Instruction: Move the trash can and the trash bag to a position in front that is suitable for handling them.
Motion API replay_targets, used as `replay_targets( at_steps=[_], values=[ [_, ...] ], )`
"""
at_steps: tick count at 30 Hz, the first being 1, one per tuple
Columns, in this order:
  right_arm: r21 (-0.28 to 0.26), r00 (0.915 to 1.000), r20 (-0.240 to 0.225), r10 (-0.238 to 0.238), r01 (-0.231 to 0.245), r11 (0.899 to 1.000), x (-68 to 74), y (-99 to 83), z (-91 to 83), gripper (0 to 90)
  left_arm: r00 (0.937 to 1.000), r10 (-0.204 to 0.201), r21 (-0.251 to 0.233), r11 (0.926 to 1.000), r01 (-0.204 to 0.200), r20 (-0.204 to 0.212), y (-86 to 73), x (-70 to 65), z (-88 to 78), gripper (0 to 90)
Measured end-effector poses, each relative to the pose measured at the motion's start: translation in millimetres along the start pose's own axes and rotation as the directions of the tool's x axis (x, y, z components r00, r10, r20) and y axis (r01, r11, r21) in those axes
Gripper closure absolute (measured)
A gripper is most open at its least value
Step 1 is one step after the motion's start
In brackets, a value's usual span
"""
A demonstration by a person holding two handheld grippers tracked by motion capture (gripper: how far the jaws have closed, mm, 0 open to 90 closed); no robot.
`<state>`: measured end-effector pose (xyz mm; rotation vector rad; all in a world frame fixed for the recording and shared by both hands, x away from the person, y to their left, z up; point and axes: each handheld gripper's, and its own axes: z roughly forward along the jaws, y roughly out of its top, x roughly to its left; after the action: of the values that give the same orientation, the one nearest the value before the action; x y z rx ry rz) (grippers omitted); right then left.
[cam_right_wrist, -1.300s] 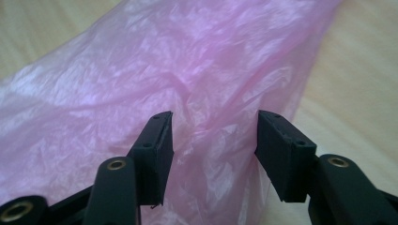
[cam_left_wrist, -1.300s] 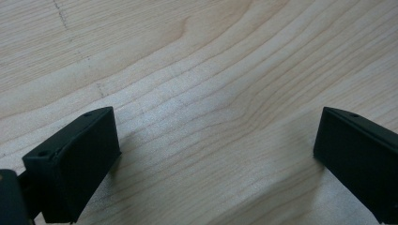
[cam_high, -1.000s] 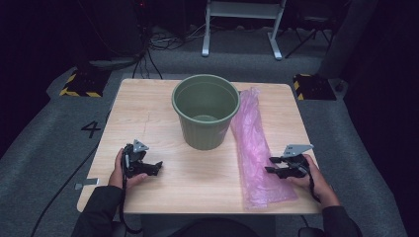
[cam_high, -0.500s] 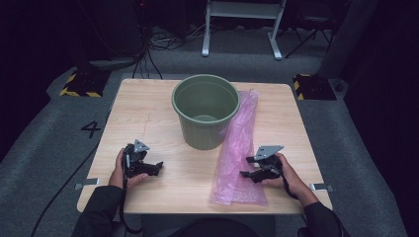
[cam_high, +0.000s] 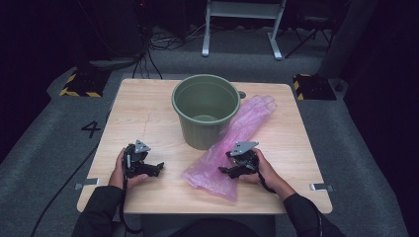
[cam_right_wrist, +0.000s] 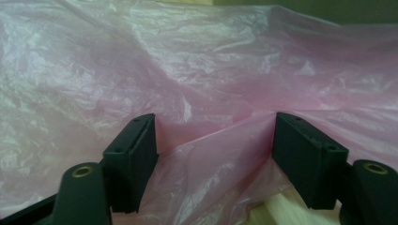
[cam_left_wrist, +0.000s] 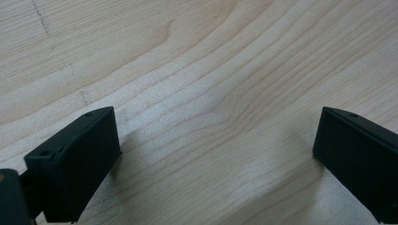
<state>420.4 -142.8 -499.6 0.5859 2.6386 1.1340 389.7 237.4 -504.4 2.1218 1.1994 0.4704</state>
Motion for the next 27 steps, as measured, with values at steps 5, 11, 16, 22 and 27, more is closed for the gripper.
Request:
replay_targets(
  at_steps=[5, 11, 16, 22, 27],
  values=[
    [0.004, 0.9991, 0.042, 0.005, -0.005, 1.000, 5.6, 11.6, 11.4, 28.6, 0.9979, -0.061, -0.020, 0.9980, 0.060, -0.023, 2.5, 0.8, -3.1, 17.7],
    [0.001, 0.9980, 0.063, -0.010, 0.010, 1.000, 11.1, 19.3, 19.0, 28.4, 0.9993, -0.033, -0.062, 0.9975, 0.034, 0.017, 11.0, -10.3, -9.9, 18.3],
    [-0.005, 0.9980, 0.063, -0.003, 0.003, 1.000, 10.5, 18.1, 18.8, 28.2, 0.9976, 0.035, -0.094, 0.9952, -0.029, 0.059, 29.6, -44.1, -12.5, 20.5],
    [-0.009, 0.9983, 0.059, 0.000, 0.001, 1.000, 9.6, 17.4, 19.0, 27.9, 0.9795, 0.150, -0.100, 0.9856, -0.137, 0.135, 46.4, -83.3, -4.3, 20.1],
    [-0.007, 0.9982, 0.060, -0.003, 0.004, 1.000, 8.4, 16.6, 17.8, 27.8, 0.9701, 0.174, -0.056, 0.9844, -0.167, 0.169, 49.4, -93.5, 12.2, 19.5]
  ],
)
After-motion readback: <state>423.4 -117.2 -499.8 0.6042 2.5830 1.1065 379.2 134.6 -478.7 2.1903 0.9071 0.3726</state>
